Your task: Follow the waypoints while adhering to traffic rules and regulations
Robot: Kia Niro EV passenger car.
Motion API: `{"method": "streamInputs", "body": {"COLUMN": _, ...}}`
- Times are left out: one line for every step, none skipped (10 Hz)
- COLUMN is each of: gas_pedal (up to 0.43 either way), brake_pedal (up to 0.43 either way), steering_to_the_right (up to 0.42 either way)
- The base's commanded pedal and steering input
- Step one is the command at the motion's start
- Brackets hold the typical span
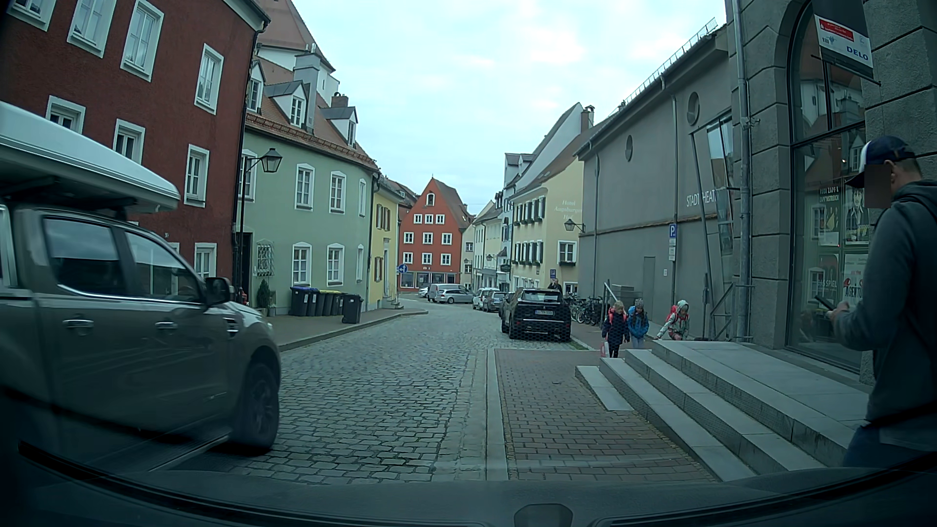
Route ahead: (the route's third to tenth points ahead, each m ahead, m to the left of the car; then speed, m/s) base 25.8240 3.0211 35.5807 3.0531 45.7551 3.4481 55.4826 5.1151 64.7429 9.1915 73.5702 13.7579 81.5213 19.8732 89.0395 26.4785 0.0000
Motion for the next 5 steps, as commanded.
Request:
{"method": "streamInputs", "body": {"gas_pedal": 0.000, "brake_pedal": 0.293, "steering_to_the_right": -0.217}}
{"method": "streamInputs", "body": {"gas_pedal": 0.000, "brake_pedal": 0.287, "steering_to_the_right": -0.217}}
{"method": "streamInputs", "body": {"gas_pedal": 0.000, "brake_pedal": 0.287, "steering_to_the_right": -0.217}}
{"method": "streamInputs", "body": {"gas_pedal": 0.000, "brake_pedal": 0.287, "steering_to_the_right": -0.217}}
{"method": "streamInputs", "body": {"gas_pedal": 0.000, "brake_pedal": 0.293, "steering_to_the_right": -0.217}}
